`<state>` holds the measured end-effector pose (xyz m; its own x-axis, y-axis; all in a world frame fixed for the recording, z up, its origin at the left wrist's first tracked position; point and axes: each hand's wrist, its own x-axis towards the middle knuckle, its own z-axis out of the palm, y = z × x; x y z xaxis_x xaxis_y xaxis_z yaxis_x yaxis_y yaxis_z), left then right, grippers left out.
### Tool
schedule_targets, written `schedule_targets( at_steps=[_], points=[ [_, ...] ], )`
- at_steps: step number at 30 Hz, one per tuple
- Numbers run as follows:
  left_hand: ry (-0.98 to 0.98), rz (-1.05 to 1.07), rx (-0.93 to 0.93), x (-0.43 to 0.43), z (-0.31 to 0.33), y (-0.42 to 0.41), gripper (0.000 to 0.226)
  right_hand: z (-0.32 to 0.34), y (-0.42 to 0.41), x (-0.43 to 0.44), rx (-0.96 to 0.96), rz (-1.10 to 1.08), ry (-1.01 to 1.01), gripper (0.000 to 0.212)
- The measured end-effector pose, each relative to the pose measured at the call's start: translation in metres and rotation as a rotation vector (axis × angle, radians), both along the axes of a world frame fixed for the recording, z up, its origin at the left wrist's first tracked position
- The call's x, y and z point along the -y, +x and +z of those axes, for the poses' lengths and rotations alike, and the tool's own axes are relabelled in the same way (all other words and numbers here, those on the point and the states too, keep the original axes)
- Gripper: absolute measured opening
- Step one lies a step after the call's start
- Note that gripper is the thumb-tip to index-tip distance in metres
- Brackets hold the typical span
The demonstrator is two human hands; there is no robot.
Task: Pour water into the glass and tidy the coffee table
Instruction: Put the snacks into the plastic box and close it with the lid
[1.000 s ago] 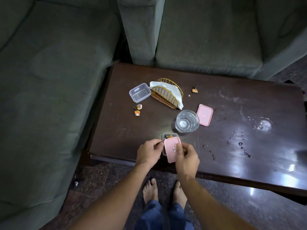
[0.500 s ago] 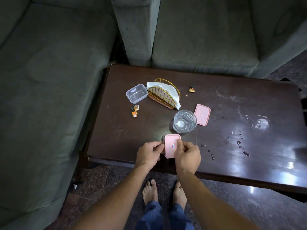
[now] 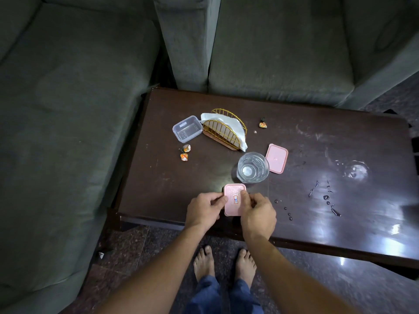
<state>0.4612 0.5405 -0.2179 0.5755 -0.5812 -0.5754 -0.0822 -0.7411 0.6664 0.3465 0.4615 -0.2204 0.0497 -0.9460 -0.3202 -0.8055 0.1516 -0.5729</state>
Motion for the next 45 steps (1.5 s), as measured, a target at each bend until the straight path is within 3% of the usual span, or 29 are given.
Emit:
schedule_targets(
  at_steps=[10, 22, 27, 32, 36, 45],
  points=[
    [0.111, 0.063, -0.038, 0.008, 0.001, 0.001, 0.023, -0.002, -0.006, 0.015, 0.142, -0.098, 0.286, 0.043],
    [0.138, 0.127, -0.073, 0.015, 0.0, -0.001, 0.019, -0.006, -0.006, 0.018, 0.173, -0.083, 0.305, 0.048],
    [0.11, 0.178, -0.071, 0.013, 0.0, -0.007, 0.021, -0.007, -0.015, 0.019, 0.216, 0.045, 0.252, 0.041],
    [0.091, 0.216, -0.048, 0.014, 0.005, -0.013, 0.022, -0.013, -0.024, 0.036, 0.351, 0.231, 0.41, 0.01],
    [0.108, 0.215, -0.051, 0.016, 0.009, -0.013, 0.02, -0.018, -0.034, 0.038, 0.365, 0.303, 0.511, 0.021],
    [0.137, 0.211, -0.061, 0.021, -0.003, -0.011, 0.021, -0.016, -0.029, 0.036, 0.261, 0.333, 0.42, 0.019]
  ],
)
